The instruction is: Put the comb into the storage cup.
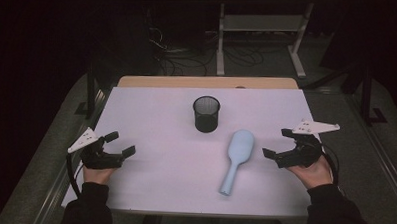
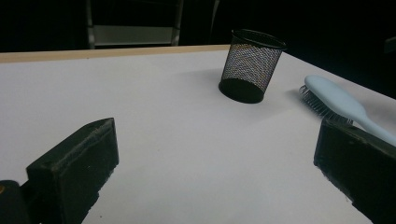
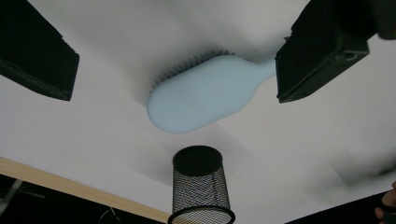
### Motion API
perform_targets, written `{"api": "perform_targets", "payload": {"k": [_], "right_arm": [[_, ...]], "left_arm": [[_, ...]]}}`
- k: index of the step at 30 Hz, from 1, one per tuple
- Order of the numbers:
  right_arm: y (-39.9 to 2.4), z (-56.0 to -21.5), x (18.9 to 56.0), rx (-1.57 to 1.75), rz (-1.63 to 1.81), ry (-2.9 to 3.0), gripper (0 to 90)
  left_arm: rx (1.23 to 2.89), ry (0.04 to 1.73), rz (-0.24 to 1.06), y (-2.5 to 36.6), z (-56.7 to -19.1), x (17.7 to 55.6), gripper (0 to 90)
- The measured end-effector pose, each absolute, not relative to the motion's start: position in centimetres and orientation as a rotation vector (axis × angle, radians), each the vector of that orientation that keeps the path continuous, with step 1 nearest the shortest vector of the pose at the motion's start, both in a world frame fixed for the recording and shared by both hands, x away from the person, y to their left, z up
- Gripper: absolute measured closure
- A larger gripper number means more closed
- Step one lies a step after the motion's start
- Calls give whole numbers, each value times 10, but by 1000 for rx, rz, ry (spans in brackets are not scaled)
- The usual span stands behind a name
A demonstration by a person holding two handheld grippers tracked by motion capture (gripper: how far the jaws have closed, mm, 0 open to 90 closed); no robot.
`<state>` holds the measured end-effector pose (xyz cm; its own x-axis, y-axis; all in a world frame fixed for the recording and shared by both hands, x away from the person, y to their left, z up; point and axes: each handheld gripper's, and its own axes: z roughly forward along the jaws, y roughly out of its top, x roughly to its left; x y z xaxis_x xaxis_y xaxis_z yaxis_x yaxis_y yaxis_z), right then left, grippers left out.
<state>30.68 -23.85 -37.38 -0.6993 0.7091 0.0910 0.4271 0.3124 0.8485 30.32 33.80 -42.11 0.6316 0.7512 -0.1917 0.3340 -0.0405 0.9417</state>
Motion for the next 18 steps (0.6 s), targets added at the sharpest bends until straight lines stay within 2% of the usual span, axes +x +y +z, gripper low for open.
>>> {"api": "perform_targets", "payload": {"k": [18], "right_arm": [[-214,-366,312,954,1342,2346,0]], "left_arm": [[1634,915,426,339,-421,303,0]]}}
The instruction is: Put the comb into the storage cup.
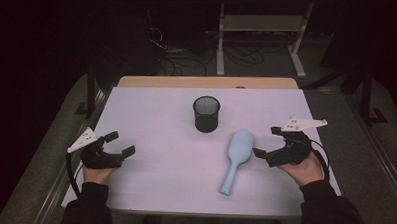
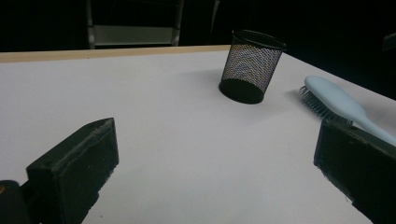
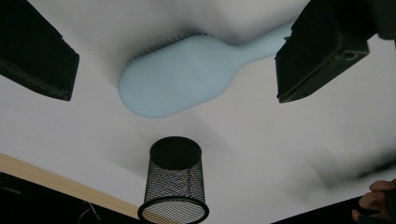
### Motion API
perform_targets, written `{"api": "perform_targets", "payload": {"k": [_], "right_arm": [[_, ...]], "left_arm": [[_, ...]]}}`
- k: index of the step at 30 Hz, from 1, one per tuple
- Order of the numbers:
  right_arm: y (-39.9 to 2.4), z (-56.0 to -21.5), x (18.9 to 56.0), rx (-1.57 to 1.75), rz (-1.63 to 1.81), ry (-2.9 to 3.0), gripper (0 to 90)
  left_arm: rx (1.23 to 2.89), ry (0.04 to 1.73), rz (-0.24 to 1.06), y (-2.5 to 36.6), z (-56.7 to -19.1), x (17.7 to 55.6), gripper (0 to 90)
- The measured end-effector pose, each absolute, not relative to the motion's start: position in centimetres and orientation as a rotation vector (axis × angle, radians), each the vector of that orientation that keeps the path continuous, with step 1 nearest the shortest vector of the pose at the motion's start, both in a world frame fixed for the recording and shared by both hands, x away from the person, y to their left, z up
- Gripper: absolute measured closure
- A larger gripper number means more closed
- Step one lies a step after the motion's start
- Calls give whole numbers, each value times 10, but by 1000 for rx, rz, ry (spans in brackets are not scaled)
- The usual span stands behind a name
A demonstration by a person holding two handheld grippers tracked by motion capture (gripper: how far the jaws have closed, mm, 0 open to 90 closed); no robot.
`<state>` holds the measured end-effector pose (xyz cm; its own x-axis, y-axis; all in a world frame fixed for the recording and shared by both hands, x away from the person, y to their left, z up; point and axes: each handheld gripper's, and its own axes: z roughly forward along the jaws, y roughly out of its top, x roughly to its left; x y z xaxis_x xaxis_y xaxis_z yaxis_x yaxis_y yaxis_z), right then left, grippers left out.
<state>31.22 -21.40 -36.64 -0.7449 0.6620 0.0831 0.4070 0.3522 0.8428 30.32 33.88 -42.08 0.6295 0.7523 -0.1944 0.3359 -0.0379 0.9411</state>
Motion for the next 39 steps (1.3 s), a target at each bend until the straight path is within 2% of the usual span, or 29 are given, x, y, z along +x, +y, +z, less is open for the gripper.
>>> {"api": "perform_targets", "payload": {"k": [39], "right_arm": [[-158,-377,314,838,1283,2549,0]], "left_arm": [[1625,916,416,340,-421,304,0]]}}
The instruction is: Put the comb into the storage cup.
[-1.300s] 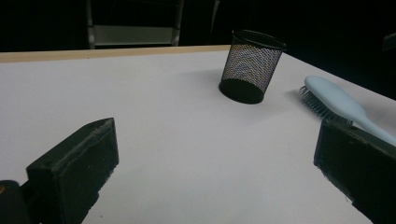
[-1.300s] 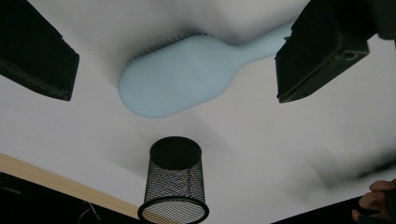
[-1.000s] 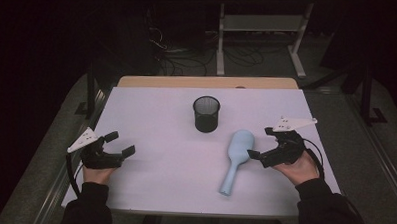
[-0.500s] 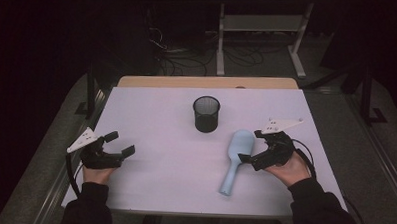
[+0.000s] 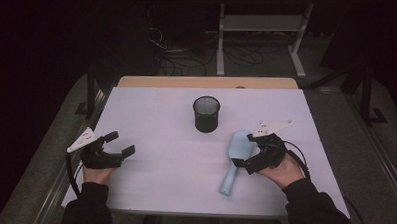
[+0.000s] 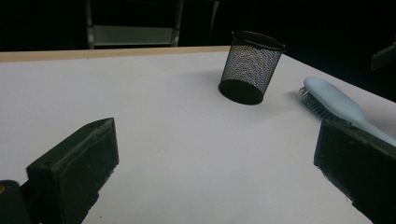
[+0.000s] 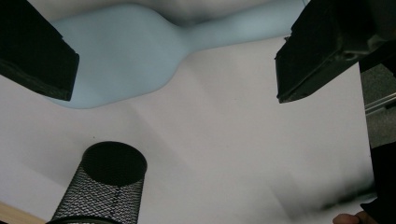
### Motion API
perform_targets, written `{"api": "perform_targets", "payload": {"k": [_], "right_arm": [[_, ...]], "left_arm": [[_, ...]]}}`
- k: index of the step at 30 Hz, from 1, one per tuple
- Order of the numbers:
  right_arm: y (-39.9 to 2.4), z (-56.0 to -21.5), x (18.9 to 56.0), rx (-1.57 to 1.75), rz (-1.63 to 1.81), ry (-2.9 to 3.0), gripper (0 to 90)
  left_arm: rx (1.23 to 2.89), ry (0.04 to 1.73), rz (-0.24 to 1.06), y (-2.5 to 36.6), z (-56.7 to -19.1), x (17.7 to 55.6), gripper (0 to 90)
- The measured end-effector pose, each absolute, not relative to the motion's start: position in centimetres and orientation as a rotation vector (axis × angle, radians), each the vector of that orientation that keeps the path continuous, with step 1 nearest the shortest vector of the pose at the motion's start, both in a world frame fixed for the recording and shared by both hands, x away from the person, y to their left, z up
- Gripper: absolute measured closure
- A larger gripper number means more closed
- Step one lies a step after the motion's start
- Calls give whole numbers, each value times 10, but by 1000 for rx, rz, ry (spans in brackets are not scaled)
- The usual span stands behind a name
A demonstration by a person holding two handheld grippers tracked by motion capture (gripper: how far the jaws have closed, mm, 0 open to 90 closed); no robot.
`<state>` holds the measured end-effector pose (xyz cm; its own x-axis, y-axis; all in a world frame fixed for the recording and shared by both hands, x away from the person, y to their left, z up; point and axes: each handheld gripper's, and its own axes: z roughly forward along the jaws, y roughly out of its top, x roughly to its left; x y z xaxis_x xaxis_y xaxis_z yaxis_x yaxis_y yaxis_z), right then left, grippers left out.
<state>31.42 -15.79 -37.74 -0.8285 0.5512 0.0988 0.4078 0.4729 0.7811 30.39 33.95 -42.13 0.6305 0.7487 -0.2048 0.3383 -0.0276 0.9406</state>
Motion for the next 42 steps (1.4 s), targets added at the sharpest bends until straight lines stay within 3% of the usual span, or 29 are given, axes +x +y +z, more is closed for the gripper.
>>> {"api": "perform_targets", "payload": {"k": [28,42], "right_arm": [[-120,-395,311,762,1239,2679,0],[-109,-406,308,719,1242,2752,134]], "left_arm": [[1624,915,417,340,-421,304,0],[1624,915,418,340,-421,304,0]]}}
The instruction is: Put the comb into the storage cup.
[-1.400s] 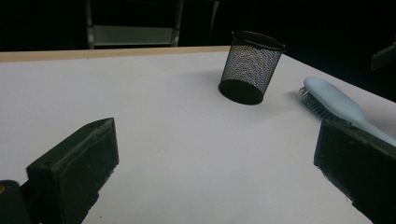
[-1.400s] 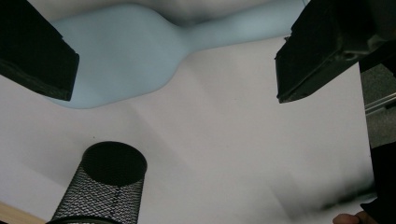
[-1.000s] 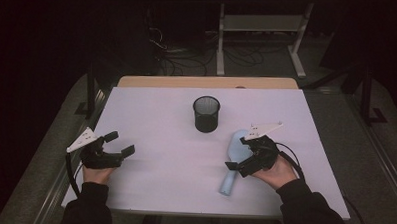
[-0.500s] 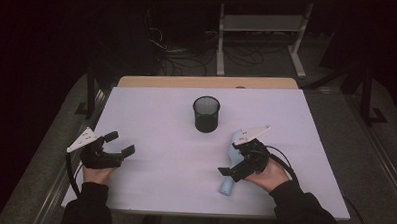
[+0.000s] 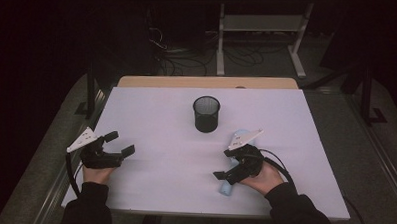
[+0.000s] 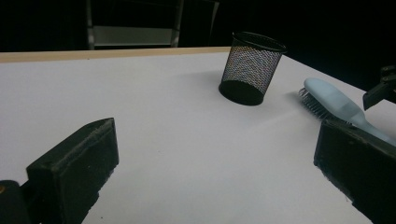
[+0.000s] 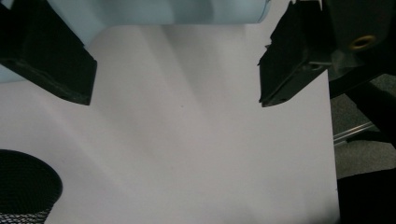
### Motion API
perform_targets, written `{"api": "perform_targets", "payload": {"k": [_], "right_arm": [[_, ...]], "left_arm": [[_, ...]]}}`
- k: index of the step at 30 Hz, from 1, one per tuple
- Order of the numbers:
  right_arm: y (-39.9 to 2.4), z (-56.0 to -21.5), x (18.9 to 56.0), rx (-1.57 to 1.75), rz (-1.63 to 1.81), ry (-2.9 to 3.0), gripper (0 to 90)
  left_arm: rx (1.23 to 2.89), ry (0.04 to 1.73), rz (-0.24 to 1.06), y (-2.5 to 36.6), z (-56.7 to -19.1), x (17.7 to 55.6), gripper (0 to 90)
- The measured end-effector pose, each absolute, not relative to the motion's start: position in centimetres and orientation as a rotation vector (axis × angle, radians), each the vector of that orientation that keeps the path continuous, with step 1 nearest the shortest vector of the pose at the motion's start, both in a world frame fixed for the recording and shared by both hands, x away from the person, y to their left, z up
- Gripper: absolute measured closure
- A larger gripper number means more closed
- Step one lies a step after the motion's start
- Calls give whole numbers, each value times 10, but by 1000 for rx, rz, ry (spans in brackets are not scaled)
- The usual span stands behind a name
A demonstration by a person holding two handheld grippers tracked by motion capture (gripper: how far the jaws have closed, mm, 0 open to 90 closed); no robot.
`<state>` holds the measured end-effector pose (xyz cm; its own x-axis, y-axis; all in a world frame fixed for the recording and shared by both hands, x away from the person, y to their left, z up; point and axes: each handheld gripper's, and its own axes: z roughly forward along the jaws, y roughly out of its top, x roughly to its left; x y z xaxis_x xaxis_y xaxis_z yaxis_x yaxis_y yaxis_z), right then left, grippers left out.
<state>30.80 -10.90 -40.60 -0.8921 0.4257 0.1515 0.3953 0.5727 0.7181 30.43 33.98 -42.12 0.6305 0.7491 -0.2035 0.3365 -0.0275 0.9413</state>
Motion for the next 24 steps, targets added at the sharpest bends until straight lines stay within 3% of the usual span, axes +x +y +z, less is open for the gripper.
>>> {"api": "perform_targets", "payload": {"k": [13,24], "right_arm": [[-103,-412,306,688,1200,2791,223],[-97,-419,305,669,1140,2833,431]], "left_arm": [[1626,915,416,340,-421,304,0],[1629,917,414,339,-422,305,0]]}}
